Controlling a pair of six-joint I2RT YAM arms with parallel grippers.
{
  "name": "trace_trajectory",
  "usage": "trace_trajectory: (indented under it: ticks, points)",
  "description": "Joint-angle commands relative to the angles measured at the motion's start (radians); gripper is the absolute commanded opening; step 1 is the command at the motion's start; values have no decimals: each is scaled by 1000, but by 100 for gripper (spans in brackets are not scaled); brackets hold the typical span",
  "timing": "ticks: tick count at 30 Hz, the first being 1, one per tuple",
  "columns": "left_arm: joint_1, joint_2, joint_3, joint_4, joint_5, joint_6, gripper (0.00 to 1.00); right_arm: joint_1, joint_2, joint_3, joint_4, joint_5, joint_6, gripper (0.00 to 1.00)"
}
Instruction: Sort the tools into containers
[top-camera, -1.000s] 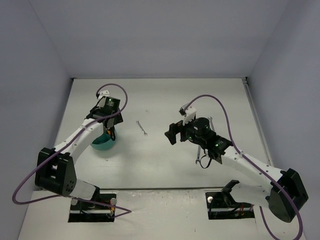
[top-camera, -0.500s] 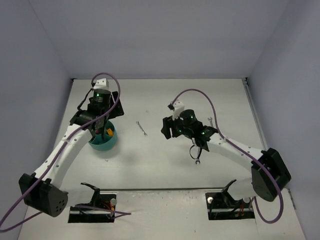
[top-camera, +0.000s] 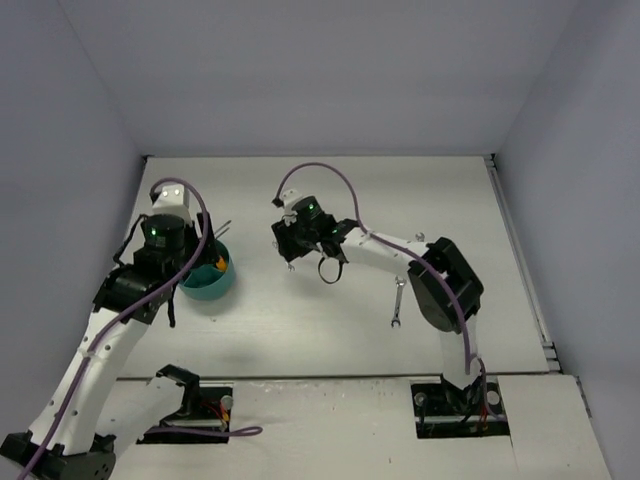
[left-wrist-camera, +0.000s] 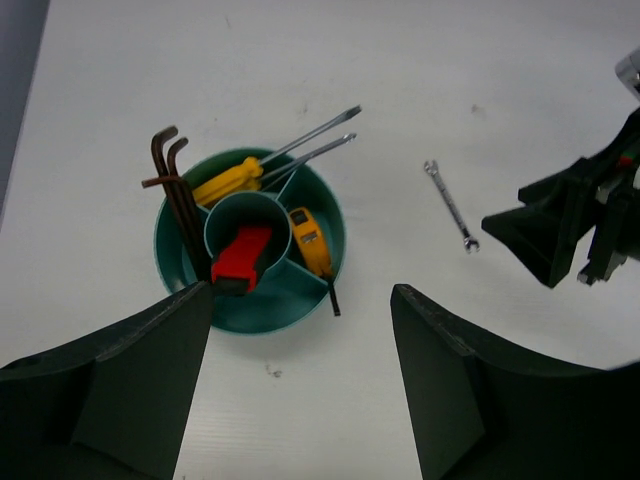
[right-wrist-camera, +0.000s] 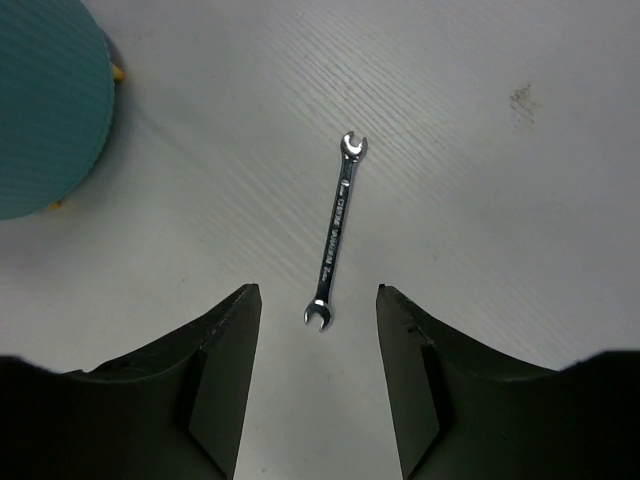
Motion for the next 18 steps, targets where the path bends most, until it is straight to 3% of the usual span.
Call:
trace_trajectory:
  ticks: [1, 8, 18]
  points:
    - [9, -38, -44, 6, -31, 34, 68, 14, 90, 141, -72, 39, -31, 39]
    - [11, -137, -141, 64, -52, 21, 68, 26, 213, 266, -143, 76, -38, 26]
    - [74, -106, -151, 74, 27, 30, 68, 49, 287, 324, -198, 152, -50, 24]
